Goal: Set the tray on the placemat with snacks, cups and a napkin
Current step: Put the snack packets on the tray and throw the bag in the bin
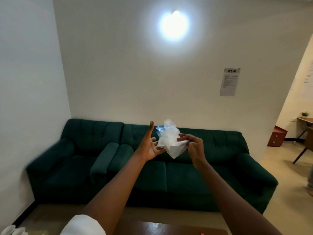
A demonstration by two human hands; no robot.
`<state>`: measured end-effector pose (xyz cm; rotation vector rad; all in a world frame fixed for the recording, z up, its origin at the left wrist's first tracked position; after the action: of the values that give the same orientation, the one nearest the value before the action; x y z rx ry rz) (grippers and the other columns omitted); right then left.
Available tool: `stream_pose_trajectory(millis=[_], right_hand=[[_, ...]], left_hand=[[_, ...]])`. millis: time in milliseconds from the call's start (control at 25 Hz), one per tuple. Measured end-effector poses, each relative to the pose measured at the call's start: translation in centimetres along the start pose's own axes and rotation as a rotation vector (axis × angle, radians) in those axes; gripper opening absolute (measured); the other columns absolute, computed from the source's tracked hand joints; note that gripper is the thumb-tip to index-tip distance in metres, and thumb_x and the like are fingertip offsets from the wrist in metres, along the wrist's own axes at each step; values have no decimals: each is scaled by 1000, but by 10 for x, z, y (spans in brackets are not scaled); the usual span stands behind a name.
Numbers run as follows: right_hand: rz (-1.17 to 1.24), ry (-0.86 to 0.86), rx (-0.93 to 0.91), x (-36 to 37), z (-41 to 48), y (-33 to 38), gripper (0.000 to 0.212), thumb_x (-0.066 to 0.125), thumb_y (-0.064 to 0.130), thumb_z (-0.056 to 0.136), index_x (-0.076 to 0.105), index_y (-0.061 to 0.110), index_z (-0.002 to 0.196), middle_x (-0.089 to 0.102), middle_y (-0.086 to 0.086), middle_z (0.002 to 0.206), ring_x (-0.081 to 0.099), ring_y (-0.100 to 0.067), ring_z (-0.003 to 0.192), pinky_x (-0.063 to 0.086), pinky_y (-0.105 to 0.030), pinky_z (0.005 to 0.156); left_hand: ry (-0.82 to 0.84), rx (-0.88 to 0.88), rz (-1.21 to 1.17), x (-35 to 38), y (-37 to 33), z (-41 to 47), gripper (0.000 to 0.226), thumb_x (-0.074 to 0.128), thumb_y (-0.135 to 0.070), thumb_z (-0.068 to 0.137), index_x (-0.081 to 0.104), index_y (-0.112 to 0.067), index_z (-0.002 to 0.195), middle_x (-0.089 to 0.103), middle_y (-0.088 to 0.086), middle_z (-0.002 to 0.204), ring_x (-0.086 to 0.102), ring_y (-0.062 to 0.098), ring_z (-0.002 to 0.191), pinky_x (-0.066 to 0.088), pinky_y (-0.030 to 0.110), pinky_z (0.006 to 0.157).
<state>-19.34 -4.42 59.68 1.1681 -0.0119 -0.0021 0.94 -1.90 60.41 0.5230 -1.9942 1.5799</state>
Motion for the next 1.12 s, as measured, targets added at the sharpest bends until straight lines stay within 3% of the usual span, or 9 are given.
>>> stream_pose_trajectory(millis=[80, 200, 280, 440, 560, 720, 840, 1000, 1120], right_hand=[[-72, 67, -66, -5, 0, 2, 55, 29, -27, 65, 78, -9, 82, 74, -12, 118, 64, -23, 114, 53, -34, 98], [-139, 130, -128, -3, -3, 1, 54, 29, -31, 63, 78, -10, 76, 73, -14, 119, 63, -22, 114, 54, -35, 99], [-155, 125, -141, -1, -8, -5, 52, 31, -31, 63, 78, -10, 74, 73, -13, 116, 63, -24, 114, 54, -35, 98], [-16, 56, -4, -12, -16, -21, 50, 34, -22, 70, 80, -3, 77, 78, -5, 108, 67, -27, 113, 59, -38, 91], [250, -101, 208, -24, -21, -29, 39, 48, -2, 84, 76, 9, 109, 78, -7, 109, 73, -33, 105, 63, -35, 76], [185, 101, 356, -23, -40, -40, 55, 74, 46, 89, 60, 20, 135, 76, -6, 120, 75, -28, 109, 63, -47, 88], [100, 57, 382, -44, -63, -51, 47, 82, 24, 87, 66, 11, 129, 77, -10, 116, 75, -30, 106, 62, -52, 90], [71, -88, 439, -115, -120, -55, 14, 69, 0, 94, 70, -1, 108, 73, -21, 95, 72, -21, 70, 62, -30, 59], [168, -269, 556, -168, -170, -61, 32, 52, -15, 97, 60, -10, 127, 69, -22, 105, 69, -26, 82, 64, -26, 64]], left_hand=[[-45, -55, 146, 0, -13, 0, 124, 71, -87, 65, 38, -6, 154, 58, 24, 144, 65, 45, 125, 51, 62, 106], [-40, -129, 370, 6, -17, -1, 93, 81, -78, 63, 61, -19, 133, 69, 19, 130, 70, 42, 116, 59, 60, 94], [-118, -110, 439, 6, -13, 0, 75, 91, -50, 71, 63, -15, 130, 70, 18, 123, 74, 36, 107, 62, 55, 90], [-208, 9, 493, -6, -7, 2, 47, 77, 0, 84, 62, 8, 128, 66, 25, 126, 71, 31, 95, 64, 43, 78], [-231, 65, 434, -15, 1, 2, 39, 70, 6, 88, 62, 12, 125, 71, 17, 88, 72, 23, 70, 64, 42, 69], [-60, -15, 481, -10, 35, 5, 20, 70, 0, 89, 69, 0, 109, 68, 9, 79, 71, 26, 85, 63, 53, 87], [30, -70, 529, 0, 69, 12, 29, 72, -3, 86, 69, -6, 115, 73, 10, 94, 72, 27, 88, 60, 54, 92], [125, -162, 594, 25, 139, 27, 43, 67, 8, 85, 62, -6, 125, 69, 12, 96, 69, 16, 60, 59, 28, 52], [171, -293, 528, 50, 205, 33, 35, 48, 10, 96, 56, -12, 123, 66, 14, 95, 70, 13, 52, 52, 19, 41]])
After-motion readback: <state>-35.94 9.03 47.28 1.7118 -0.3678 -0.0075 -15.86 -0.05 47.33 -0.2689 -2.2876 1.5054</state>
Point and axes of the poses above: each hand's wrist, its own z-axis towards the middle knuckle, its own x-axis out of the palm, y = z × x, the point moved 2 cm from there along z, towards the middle knuckle
